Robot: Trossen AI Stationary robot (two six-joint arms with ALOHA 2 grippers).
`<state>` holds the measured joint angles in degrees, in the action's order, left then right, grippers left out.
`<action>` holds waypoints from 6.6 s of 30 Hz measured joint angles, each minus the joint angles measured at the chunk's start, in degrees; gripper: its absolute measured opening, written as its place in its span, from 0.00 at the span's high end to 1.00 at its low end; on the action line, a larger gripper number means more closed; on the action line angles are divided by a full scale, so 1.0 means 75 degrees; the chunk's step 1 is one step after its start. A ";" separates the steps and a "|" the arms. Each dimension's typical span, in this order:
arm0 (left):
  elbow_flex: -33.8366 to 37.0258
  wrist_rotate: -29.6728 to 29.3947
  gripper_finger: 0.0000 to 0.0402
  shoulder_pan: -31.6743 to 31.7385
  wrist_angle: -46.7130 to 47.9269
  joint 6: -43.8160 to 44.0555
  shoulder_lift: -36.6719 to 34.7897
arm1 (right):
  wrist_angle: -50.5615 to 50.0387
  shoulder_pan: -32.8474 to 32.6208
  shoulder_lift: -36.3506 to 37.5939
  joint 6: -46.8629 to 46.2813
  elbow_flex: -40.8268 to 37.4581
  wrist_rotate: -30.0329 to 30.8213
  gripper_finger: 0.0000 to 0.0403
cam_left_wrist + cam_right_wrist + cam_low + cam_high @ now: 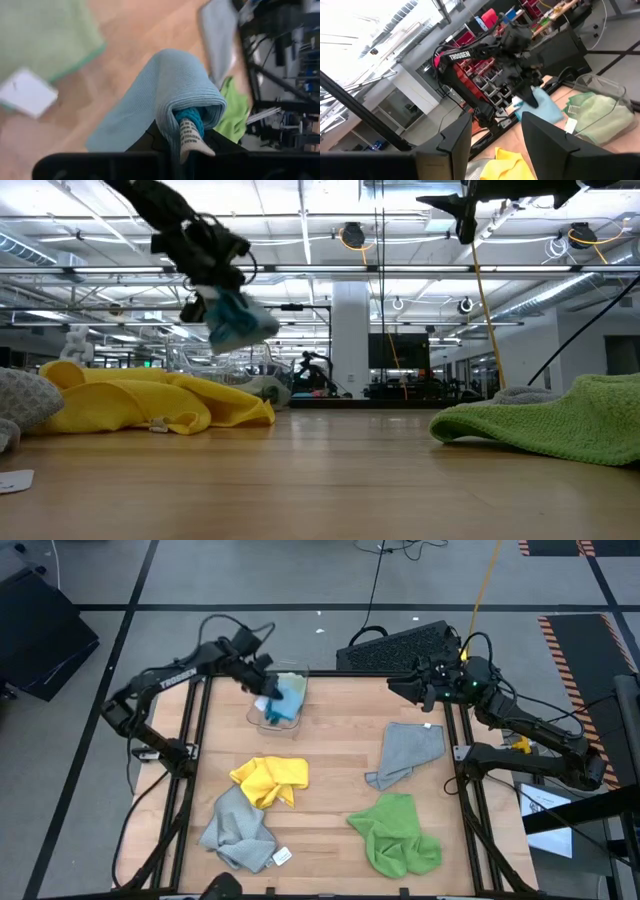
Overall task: Fold microfiber towels
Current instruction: Put the blue microfiber cloth into the transparent bin
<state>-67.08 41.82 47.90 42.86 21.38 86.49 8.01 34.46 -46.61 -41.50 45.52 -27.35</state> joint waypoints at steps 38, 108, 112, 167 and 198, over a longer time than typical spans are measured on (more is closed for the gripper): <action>0.3365 -0.1413 0.60 -0.0195 -0.4519 0.1996 0.0033 | 0.0093 0.0367 -0.0495 0.0369 0.0000 -0.0600 0.59; -0.0322 -0.3671 0.67 -0.1294 0.1296 -0.4158 0.2203 | 0.0061 0.0362 -0.0492 0.0624 0.0000 -0.1204 0.59; -0.0409 -0.3527 0.92 -0.1292 0.1633 -0.4153 0.2191 | 0.0066 0.0362 -0.0492 0.0610 0.0000 -0.1204 0.59; -0.1021 -0.3557 0.44 -0.0445 0.2139 -0.7353 0.1121 | -0.0186 0.0359 -0.0492 0.0421 -0.0003 -0.1772 0.59; 0.0516 -0.4064 0.92 -0.1514 -0.1756 -0.5793 0.1432 | -0.0192 0.0356 -0.0644 0.0166 -0.0003 -0.1774 0.59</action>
<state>-63.21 11.34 36.54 29.69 -22.07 97.23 6.57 37.12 -51.44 -40.25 45.50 -40.66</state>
